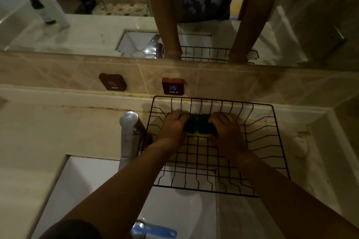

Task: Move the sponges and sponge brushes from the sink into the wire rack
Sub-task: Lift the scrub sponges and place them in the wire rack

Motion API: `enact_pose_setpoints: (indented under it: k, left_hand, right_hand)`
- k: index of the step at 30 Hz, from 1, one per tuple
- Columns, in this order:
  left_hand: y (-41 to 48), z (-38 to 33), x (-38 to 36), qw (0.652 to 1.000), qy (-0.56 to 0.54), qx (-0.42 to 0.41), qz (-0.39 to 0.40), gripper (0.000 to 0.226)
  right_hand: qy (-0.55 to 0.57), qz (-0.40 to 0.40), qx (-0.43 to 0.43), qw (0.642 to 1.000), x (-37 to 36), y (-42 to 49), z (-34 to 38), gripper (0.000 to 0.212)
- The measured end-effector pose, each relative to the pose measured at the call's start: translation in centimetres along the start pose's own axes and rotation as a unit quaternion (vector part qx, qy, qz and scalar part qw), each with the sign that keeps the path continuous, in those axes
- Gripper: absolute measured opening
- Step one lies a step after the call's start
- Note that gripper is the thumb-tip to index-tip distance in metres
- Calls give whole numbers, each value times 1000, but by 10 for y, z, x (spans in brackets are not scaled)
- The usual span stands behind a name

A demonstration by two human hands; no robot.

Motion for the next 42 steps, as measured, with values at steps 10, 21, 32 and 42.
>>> enact_pose_setpoints:
  k: [10,21,32,42]
  left_hand:
    - [-7,-8,3,998,34,47,-12,53]
    - [-41,-16,26,998,-4,57,37,49]
    - [-114,-33,76,1000,-24,-10,8,36]
    - [-200,6,116,995,-43,-90,27,37]
  right_hand:
    - [5,0,-8,1000,7,-2,6,46]
    - [-4,62,-43,997,27,-21,17,44]
    - [20,48,-61,997,67,-71,104,9]
    - [-40,-40,-104,993,85,-128,208,21]
Point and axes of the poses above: each hand's wrist, its own y-axis towards the middle knuckle, its own x-axis out of the back of the hand, z = x × y, the point moved 3 cm from there along y, towards the middle knuckle, and after that the axes turned 5 degrees about -z, right-handed, at the moved point
